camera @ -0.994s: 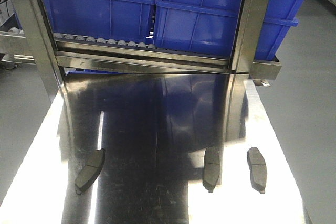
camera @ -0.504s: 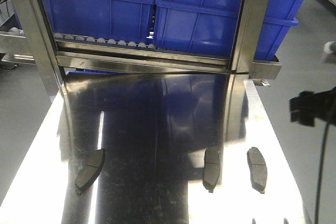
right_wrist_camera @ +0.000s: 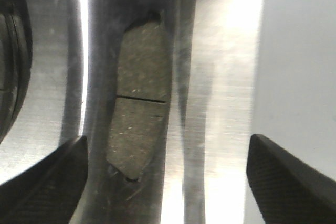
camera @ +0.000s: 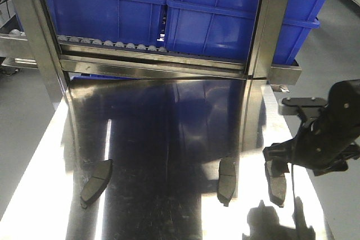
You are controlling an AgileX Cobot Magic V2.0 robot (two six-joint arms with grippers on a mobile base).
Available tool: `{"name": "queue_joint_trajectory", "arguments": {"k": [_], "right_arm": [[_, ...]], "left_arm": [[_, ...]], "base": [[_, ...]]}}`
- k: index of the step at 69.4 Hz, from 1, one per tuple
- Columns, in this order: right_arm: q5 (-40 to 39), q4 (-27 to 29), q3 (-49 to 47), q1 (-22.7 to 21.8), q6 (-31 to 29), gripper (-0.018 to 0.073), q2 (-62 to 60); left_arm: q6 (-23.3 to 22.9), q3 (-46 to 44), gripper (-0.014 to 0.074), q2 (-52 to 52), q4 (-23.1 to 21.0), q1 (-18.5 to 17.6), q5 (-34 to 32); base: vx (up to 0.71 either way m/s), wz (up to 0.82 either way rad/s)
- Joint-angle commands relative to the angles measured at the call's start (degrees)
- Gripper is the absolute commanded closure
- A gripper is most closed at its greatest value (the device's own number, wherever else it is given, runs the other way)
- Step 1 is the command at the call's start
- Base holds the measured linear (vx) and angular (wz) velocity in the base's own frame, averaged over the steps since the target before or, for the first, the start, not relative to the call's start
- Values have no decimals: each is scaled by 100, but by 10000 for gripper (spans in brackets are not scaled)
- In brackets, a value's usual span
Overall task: Move and align brake pads A on conveyor
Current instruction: 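Lower the right gripper onto the outermost brake pad nearest the right arm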
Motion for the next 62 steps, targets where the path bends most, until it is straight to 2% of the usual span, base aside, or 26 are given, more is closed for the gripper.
{"name": "queue_joint_trajectory", "arguments": {"k": [1, 26, 62], "right_arm": [[-141, 16, -178, 120, 98, -34, -14], [229, -76, -778, 247, 640, -34, 595], [36, -337, -854, 229, 684, -34, 1004]], "left_arm": [[-29, -132, 602, 30, 69, -23, -467], [-29, -132, 602, 30, 69, -23, -467], [-29, -132, 602, 30, 69, -23, -467]], "base": [[0, 0], [0, 0], [0, 0]]}}
